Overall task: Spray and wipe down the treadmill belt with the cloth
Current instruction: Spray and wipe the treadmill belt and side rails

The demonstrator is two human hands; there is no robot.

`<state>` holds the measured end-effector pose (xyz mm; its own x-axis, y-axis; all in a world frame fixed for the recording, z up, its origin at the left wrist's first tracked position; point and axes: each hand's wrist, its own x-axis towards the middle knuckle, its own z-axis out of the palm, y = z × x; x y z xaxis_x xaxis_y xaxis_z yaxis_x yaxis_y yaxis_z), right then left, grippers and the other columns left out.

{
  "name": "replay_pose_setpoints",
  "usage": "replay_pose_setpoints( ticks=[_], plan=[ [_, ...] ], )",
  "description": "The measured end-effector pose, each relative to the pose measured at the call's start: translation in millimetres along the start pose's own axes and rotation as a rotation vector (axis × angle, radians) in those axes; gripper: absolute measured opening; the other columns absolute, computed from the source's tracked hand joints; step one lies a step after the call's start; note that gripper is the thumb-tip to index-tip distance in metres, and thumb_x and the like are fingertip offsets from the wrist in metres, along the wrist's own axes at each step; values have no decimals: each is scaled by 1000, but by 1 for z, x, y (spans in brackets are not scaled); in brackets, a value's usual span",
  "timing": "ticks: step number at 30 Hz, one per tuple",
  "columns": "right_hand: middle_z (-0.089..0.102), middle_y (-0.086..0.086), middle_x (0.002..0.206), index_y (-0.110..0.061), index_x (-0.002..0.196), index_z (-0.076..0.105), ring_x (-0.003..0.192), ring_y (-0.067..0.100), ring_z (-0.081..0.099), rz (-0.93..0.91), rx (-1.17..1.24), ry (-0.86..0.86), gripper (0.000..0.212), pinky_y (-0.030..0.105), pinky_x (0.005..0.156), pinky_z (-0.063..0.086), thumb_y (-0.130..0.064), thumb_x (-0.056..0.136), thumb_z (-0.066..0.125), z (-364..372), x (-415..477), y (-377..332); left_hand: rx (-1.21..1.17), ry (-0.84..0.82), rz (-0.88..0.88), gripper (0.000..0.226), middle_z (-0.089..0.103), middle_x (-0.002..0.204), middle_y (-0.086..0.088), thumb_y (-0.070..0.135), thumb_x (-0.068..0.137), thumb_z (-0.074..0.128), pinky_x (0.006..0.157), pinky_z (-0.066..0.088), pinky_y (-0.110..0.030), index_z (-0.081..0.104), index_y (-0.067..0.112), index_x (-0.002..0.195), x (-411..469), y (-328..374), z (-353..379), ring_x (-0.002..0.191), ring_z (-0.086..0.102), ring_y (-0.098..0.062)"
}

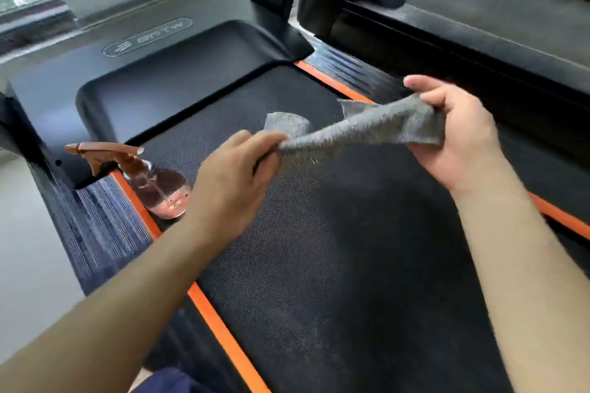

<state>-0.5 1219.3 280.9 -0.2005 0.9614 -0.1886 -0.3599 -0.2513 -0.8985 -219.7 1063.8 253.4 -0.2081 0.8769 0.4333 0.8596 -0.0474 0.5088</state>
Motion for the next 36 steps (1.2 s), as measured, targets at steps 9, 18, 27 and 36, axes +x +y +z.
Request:
replay_pose_setpoints(
  ticks=[9,18,27,36],
  plan=[
    [44,4,150,-24,152,35,143,27,31,-31,-1651,-131,55,47,111,36,-32,98,37,-85,-64,139,209,-723,-54,63,67,113,4,54,89,17,94,48,-36,65,22,114,-102,-17,78,110,60,-21],
    [24,5,164,-21,154,30,152,19,16,-449,-1398,-401,58,40,123,18,-34,97,34,-39,-45,242,406,-660,-74,47,66,115,-3,42,88,38,58,59,-37,68,16,113,-126,-50,101,96,65,-27],
    [57,13,137,-6,132,59,134,29,48,-510,-1529,-100,48,47,111,39,-19,90,39,-35,-45,250,591,-588,-72,60,56,135,-7,46,86,41,66,42,-41,58,15,135,-108,-72,106,99,56,-31],
    [33,9,160,-25,152,39,149,25,26,-414,-1788,-598,64,51,119,15,-49,94,26,29,-61,281,496,-356,-567,37,52,135,-11,28,91,55,85,45,-52,60,15,126,-115,-101,63,117,45,-37]
  ],
)
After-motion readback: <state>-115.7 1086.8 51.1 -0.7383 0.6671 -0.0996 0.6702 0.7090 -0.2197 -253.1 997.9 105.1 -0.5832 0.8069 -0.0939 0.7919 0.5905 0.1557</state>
